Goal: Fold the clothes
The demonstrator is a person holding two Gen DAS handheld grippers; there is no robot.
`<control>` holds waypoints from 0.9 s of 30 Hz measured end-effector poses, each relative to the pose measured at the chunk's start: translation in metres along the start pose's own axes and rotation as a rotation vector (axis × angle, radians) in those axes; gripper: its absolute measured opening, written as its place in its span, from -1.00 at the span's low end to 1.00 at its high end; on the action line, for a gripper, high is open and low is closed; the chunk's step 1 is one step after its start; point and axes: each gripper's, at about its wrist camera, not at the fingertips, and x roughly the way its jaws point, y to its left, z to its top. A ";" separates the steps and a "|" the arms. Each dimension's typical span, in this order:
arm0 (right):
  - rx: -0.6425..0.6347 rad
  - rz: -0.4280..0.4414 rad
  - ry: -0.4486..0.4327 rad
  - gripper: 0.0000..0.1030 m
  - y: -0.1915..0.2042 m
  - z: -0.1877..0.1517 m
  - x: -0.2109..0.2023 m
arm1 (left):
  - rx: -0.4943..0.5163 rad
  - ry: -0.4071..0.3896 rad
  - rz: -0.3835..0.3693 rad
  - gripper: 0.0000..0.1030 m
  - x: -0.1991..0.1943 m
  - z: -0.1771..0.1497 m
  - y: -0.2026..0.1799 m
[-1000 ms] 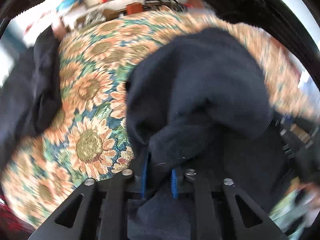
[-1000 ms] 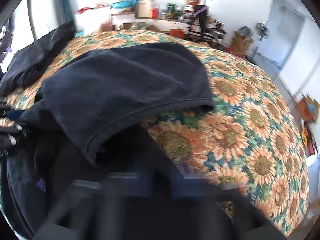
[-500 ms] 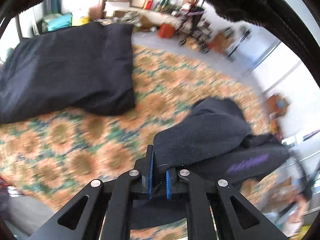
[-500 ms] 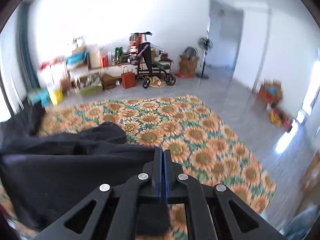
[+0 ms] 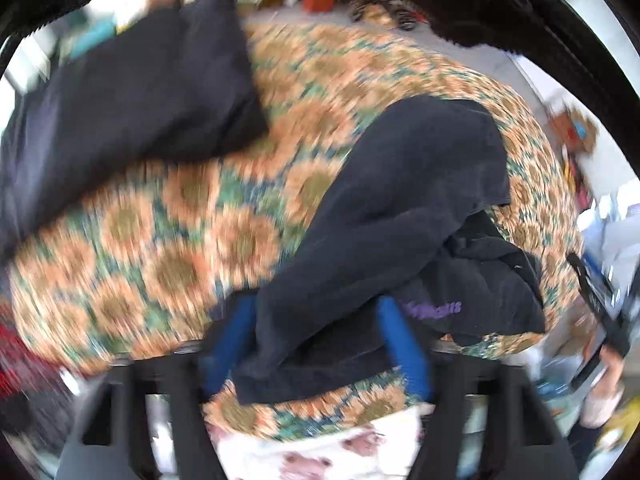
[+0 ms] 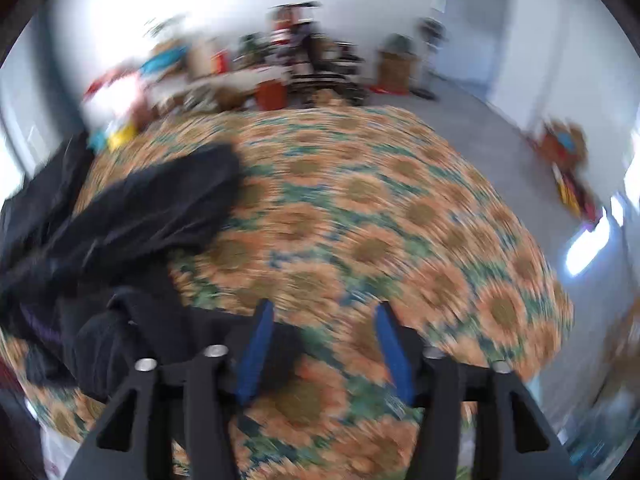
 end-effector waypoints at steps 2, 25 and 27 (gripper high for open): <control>-0.088 0.002 0.001 0.36 0.029 0.007 0.012 | 0.082 -0.020 0.038 0.48 -0.004 0.007 -0.020; -0.113 -0.039 0.107 0.39 0.023 0.014 0.071 | 0.143 -0.081 -0.214 -0.76 0.085 0.130 -0.059; -0.114 -0.030 0.085 0.39 0.028 0.020 0.065 | 0.025 -0.160 -0.184 -0.77 0.056 0.140 -0.008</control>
